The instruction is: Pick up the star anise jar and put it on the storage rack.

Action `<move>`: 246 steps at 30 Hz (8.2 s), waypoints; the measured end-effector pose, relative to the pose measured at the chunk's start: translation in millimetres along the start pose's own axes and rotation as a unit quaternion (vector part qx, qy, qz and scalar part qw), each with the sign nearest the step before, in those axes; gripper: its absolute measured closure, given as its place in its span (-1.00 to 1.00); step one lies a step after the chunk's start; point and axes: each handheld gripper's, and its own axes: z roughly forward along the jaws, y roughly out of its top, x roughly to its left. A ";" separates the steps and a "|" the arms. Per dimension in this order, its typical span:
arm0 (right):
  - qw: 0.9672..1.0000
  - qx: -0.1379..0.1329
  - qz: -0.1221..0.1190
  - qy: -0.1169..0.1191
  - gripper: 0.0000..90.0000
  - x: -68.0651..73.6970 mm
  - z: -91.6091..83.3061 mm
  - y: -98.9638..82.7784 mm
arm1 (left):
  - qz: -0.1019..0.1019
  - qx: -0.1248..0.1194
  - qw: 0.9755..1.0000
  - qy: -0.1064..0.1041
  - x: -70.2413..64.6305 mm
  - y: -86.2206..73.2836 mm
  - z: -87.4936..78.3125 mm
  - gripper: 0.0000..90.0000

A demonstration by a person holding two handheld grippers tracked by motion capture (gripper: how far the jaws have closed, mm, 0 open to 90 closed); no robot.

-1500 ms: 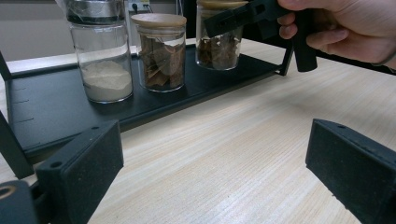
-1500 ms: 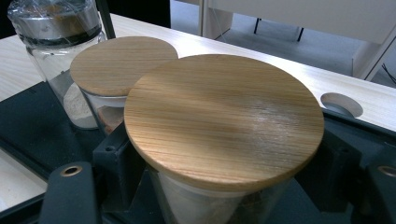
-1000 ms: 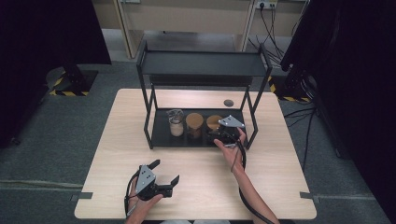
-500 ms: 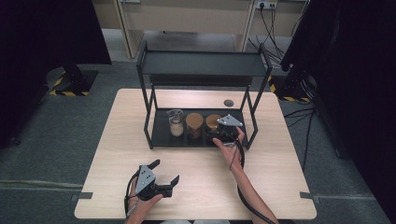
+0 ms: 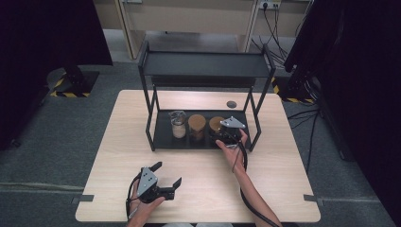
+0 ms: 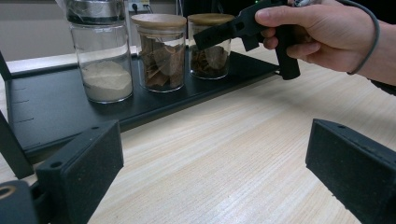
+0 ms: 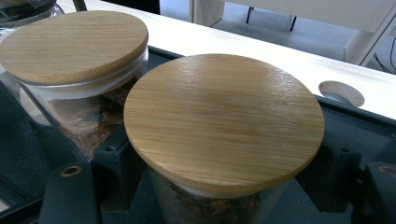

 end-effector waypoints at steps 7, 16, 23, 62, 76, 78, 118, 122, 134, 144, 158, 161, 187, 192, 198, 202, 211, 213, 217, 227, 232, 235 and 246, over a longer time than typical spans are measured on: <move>1.000 0.001 0.002 0.001 -0.48 -1.8 -0.2 -0.5 | 0.001 0.000 1.000 0.000 -0.2 -0.1 -0.1 -0.92; 1.000 0.011 0.016 0.002 -0.79 -3.0 -7.5 2.3 | 0.002 -0.001 1.000 0.000 -0.5 0.0 0.1 -0.92; 1.000 0.010 0.025 0.005 -0.87 -2.9 -10.8 1.8 | 0.002 -0.001 1.000 0.000 -0.4 -0.1 0.1 -0.92; 0.998 -0.006 0.053 0.016 -0.88 3.9 -41.3 -10.1 | 0.001 0.000 1.000 0.000 -0.3 0.0 0.0 -0.92; 0.999 -0.013 0.047 0.024 -0.88 12.4 -50.5 -14.9 | 0.000 0.000 1.000 0.000 -0.2 0.0 0.1 -0.92; 0.998 -0.015 0.047 0.027 -0.88 14.8 -52.2 -16.3 | 0.000 0.000 1.000 0.000 -0.2 -0.1 -0.1 -0.92; 0.997 -0.024 0.038 0.064 -0.88 39.2 -69.5 -29.0 | -0.002 0.000 1.000 0.001 0.3 -0.1 -0.1 -0.92; 0.997 -0.027 0.037 0.067 -0.88 42.1 -70.4 -30.8 | -0.002 0.000 1.000 0.001 0.3 0.0 -0.1 -0.92; 0.996 -0.031 0.033 0.074 -0.88 48.3 -73.9 -35.7 | -0.002 -0.001 1.000 0.001 0.4 -0.1 -0.1 -0.92; 0.996 -0.033 0.031 0.079 -0.88 52.2 -77.3 -41.3 | -0.002 0.000 1.000 0.000 0.3 0.0 0.0 -0.92; 0.994 -0.047 0.029 0.089 -0.88 59.5 -84.7 -46.9 | -0.001 0.000 1.000 0.000 0.2 0.0 -0.1 -0.92; 0.994 -0.049 0.027 0.092 -0.88 61.2 -86.6 -47.7 | -0.001 0.000 1.000 0.000 0.2 0.0 0.0 -0.92; 0.992 -0.058 0.029 0.112 -0.88 72.2 -96.0 -57.3 | -0.001 0.000 1.000 0.000 0.3 0.0 0.0 -0.92; 0.991 -0.059 0.029 0.114 -0.88 73.5 -97.9 -59.5 | -0.002 0.000 1.000 0.000 0.3 0.0 -0.1 -0.92; 0.991 -0.062 0.031 0.118 -0.88 74.0 -100.4 -61.4 | -0.003 0.000 1.000 0.000 0.4 0.0 0.1 -0.92; 0.990 -0.063 0.031 0.121 -0.88 75.3 -101.6 -62.8 | -0.002 0.000 1.000 0.000 0.4 0.0 0.1 -0.92; 0.989 -0.069 0.028 0.125 -0.88 77.6 -105.8 -63.9 | -0.003 0.000 1.000 -0.001 0.5 0.0 0.0 -0.92; 0.989 -0.071 0.028 0.125 -0.88 78.0 -106.6 -64.4 | -0.003 0.000 1.000 -0.001 0.5 0.0 0.1 -0.92; 0.989 -0.072 0.028 0.127 -0.88 78.7 -108.1 -65.6 | -0.003 0.000 1.000 0.000 0.5 0.0 0.1 -0.92; 0.988 -0.074 0.029 0.133 -0.88 80.9 -110.7 -69.1 | -0.005 0.000 1.000 0.000 0.8 0.0 0.2 -0.92; 0.988 -0.071 0.028 0.135 -0.88 81.8 -110.5 -72.1 | -0.007 0.000 1.000 -0.001 1.2 0.0 0.2 -0.92; 0.988 -0.071 0.028 0.137 -0.88 83.1 -110.9 -73.5 | -0.007 0.000 1.000 -0.001 1.3 0.0 0.3 -0.92; 0.987 -0.071 0.023 0.143 -0.88 87.2 -113.9 -80.0 | -0.009 0.000 1.000 -0.002 1.7 0.0 0.1 -0.92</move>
